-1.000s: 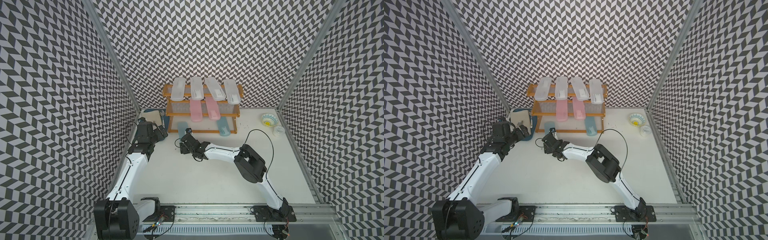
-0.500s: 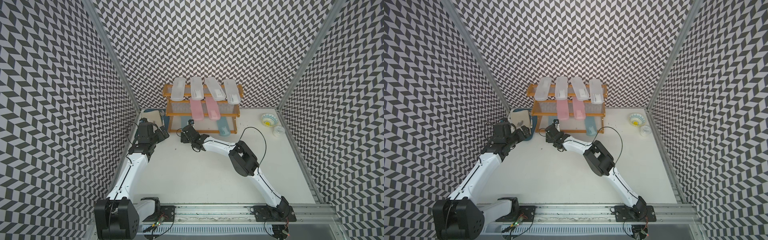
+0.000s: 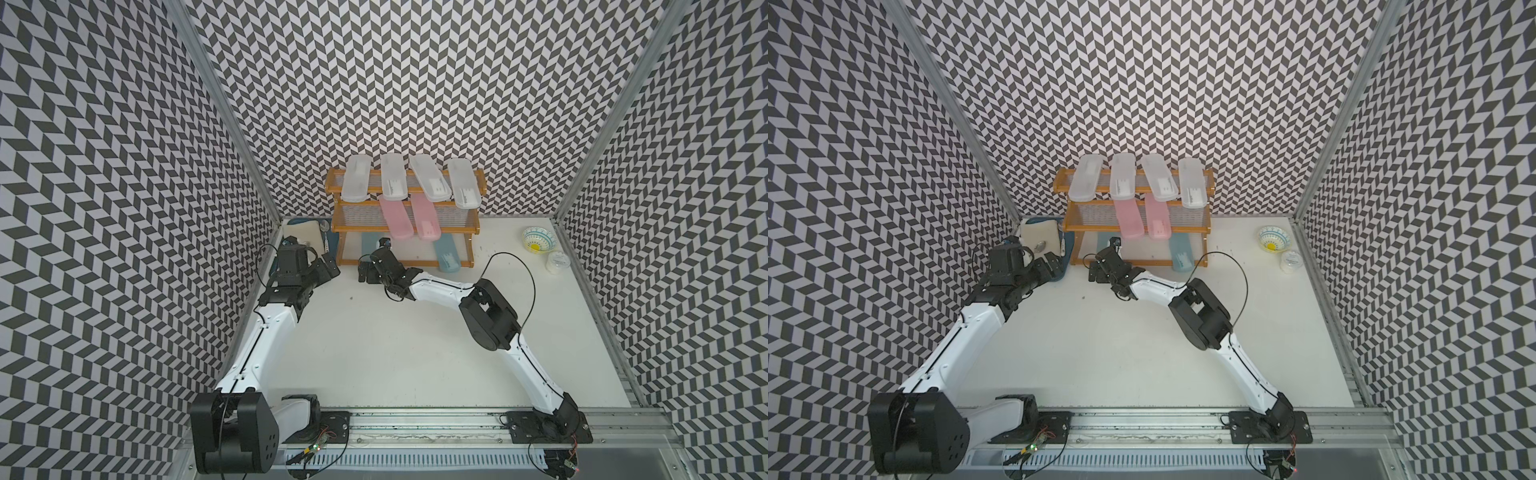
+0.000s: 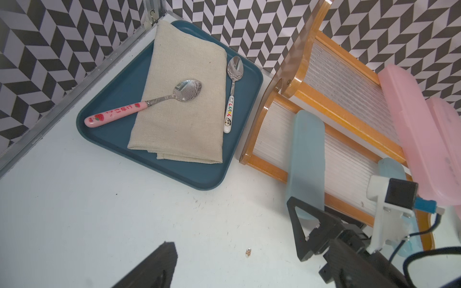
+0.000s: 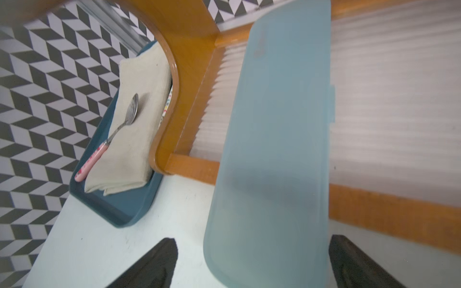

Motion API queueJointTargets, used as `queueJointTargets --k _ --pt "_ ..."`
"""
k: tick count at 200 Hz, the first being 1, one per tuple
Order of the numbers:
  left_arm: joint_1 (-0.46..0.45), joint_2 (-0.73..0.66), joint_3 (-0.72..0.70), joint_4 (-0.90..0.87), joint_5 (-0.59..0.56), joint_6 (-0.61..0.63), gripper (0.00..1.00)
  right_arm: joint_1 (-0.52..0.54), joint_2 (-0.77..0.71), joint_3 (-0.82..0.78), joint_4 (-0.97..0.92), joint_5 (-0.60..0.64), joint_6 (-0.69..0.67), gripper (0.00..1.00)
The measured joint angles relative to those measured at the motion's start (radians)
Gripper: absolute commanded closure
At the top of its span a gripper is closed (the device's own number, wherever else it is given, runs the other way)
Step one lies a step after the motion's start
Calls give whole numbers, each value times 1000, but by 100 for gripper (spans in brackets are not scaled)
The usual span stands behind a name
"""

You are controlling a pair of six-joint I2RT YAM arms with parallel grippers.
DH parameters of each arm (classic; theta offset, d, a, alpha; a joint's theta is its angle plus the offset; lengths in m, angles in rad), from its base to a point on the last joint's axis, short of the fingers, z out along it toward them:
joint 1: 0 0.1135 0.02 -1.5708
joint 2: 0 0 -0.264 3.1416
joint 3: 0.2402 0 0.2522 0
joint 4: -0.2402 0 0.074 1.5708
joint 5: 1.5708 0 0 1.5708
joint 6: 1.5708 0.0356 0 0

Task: Place the pencil cases on the shelf according to color
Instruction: Place the pencil case on the shelf.

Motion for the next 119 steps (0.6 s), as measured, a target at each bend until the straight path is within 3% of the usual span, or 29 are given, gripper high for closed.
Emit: queueJointTargets --k 80,119 --pt "0 -2 -24 46 61 68 0 73 -419 -472 194 -50 -18 0" --pt "-8 -148 -154 164 79 112 1 74 -678 -809 269 92 -131 1"
